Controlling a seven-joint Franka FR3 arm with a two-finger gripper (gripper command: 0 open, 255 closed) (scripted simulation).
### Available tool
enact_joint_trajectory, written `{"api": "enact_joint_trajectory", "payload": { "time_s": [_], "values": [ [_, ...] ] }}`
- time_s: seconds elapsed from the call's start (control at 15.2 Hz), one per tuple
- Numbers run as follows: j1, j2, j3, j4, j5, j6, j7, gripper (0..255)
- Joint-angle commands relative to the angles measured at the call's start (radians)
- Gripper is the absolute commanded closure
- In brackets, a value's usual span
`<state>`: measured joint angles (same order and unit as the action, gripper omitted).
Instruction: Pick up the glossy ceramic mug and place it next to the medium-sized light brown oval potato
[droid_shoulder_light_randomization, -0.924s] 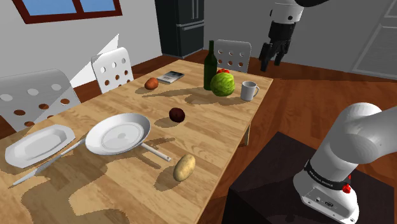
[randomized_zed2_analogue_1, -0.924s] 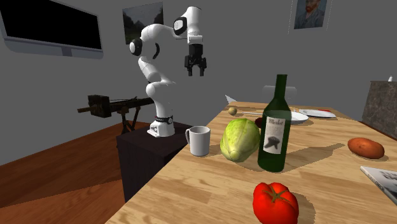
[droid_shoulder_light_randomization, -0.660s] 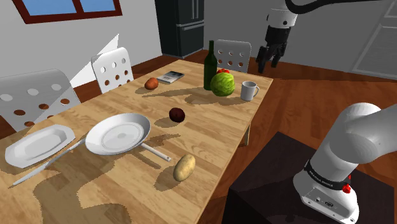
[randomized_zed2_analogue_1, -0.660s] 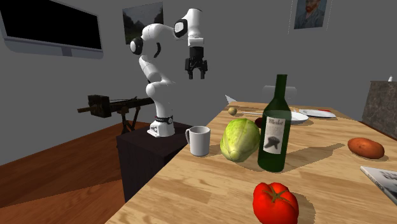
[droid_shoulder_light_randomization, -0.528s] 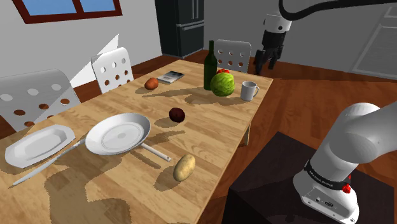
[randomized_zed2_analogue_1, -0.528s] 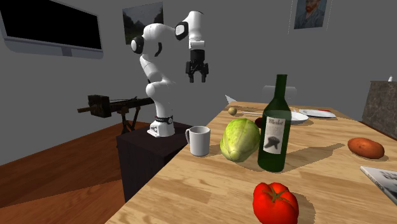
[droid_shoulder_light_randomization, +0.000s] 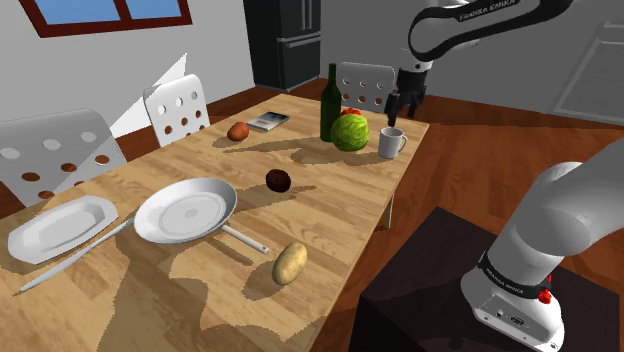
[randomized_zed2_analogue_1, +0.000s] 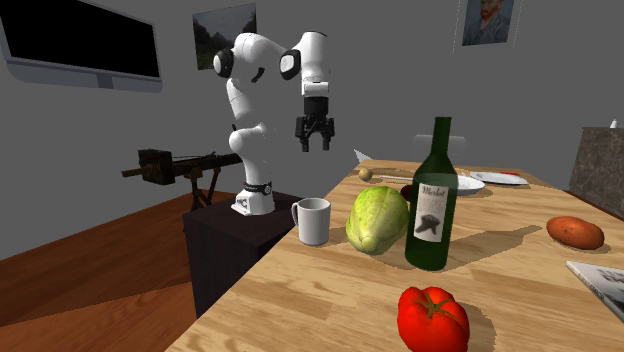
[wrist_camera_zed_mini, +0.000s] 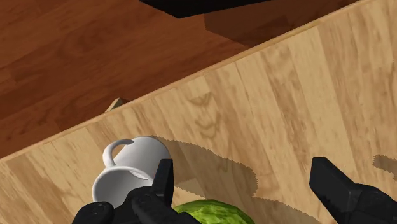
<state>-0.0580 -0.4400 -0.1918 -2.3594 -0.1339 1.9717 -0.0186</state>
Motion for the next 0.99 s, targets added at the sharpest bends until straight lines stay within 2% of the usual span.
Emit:
{"api": "enact_joint_trajectory", "payload": {
  "time_s": [0.0, 0.33, 0.73, 0.92],
  "values": [
    [-0.005, 0.071, -0.021, 0.019, -0.001, 0.056, -0.016, 0],
    [-0.017, 0.248, -0.069, 0.086, 0.016, 0.171, -0.063, 0],
    [-0.038, 0.474, -0.112, 0.207, 0.075, 0.276, -0.133, 0],
    [-0.042, 0.499, -0.112, 0.203, 0.083, 0.304, -0.14, 0]
  ]
}}
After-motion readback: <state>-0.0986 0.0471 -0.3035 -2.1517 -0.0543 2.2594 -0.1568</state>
